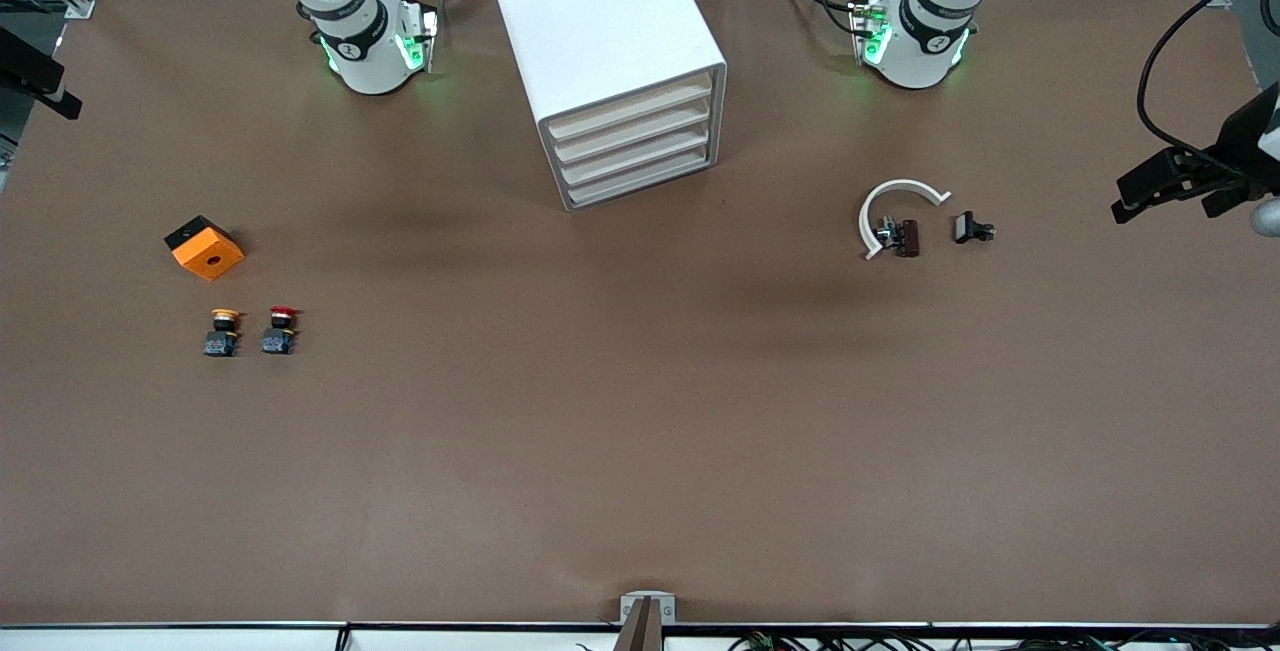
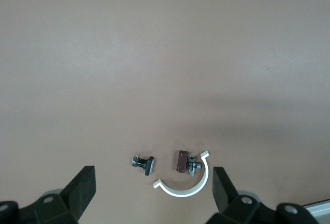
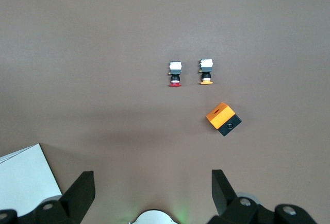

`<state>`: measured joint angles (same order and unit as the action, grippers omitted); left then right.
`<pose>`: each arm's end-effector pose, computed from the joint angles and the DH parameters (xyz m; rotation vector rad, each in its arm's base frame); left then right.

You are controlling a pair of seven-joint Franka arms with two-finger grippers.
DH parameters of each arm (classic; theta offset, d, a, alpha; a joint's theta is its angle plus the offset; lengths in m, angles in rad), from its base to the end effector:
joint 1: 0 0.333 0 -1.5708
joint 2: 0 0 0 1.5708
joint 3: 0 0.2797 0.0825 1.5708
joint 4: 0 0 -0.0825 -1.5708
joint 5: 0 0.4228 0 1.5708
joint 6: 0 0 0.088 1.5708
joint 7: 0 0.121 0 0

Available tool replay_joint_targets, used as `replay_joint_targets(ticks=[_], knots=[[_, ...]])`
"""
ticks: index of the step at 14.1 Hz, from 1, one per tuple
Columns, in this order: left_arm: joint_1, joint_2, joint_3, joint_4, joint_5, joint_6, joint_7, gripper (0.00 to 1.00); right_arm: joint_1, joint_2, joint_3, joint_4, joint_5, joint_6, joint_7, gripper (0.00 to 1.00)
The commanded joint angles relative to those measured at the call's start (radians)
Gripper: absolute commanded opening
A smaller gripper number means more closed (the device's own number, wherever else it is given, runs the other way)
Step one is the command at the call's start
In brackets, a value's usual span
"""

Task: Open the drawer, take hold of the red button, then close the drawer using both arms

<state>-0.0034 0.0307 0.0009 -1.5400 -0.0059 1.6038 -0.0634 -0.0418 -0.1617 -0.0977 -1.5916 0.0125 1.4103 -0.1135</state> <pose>0.6058 -0.0022 0.5746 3.1328 0.0956 0.0515 0.5238 -0.0761 0.6403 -3.1109 0.0353 0.0259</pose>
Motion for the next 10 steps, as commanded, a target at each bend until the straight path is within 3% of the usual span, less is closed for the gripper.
replay_joint_targets(ticks=[1, 10], knots=[[0.002, 0.031, 0.001, 0.054, -0.009, -0.034, 0.011, 1.0, -0.007, -0.029, 0.007, -0.024, -0.02, 0.019, -0.012, 1.0], [-0.006, 0.031, 0.001, 0.054, -0.008, -0.034, 0.011, 1.0, -0.01, -0.03, 0.006, -0.025, -0.02, 0.018, -0.012, 1.0]])
